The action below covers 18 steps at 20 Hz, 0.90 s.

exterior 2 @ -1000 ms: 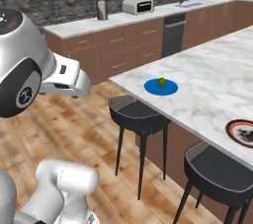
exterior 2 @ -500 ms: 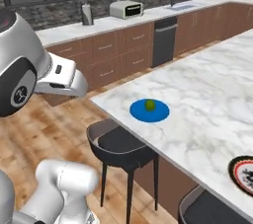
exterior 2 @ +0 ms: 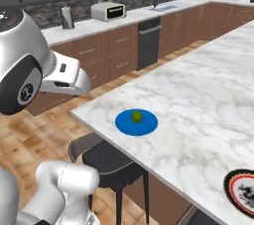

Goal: Transport the steak and lime to the fridge. Place the steak on the rack containing meat and place the lime on the rack containing the vegetable, ensuring meats and vegetables are on different racks.

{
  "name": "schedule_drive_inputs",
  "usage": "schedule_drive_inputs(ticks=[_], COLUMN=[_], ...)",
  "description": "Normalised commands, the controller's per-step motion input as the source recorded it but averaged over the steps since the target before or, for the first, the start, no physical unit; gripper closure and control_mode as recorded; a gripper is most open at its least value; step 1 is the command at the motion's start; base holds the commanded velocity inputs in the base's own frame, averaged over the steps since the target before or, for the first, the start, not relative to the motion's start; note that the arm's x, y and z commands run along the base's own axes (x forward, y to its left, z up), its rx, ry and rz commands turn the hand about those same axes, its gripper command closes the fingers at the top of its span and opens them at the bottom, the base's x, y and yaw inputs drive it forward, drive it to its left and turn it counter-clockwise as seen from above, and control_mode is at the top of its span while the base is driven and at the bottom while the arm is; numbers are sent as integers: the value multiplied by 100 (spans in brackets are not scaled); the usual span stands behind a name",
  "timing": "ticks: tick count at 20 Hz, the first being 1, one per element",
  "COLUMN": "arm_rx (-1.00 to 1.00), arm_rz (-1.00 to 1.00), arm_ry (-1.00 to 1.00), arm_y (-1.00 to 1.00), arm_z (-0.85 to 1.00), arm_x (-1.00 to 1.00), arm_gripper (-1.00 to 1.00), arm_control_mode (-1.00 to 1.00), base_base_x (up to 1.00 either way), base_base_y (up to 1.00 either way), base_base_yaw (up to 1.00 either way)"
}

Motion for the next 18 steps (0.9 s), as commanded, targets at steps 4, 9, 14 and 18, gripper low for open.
schedule_drive_inputs(ticks=[4, 9, 14, 18], arm_rx=[0, 0, 0, -2], arm_rz=[0, 0, -1, 0], arm_ry=[0, 0, 13, 53], arm_y=[0, 0, 0, 0], arm_z=[0, 0, -18, -81], arm_x=[0, 0, 40, 100], arm_gripper=[-100, -100, -100, -100], arm_control_mode=[100, 100, -100, -100], base_base_x=[100, 100, 60, 0], base_base_y=[11, 0, 0, 0], base_base_yaw=[-44, -4, 0, 0])
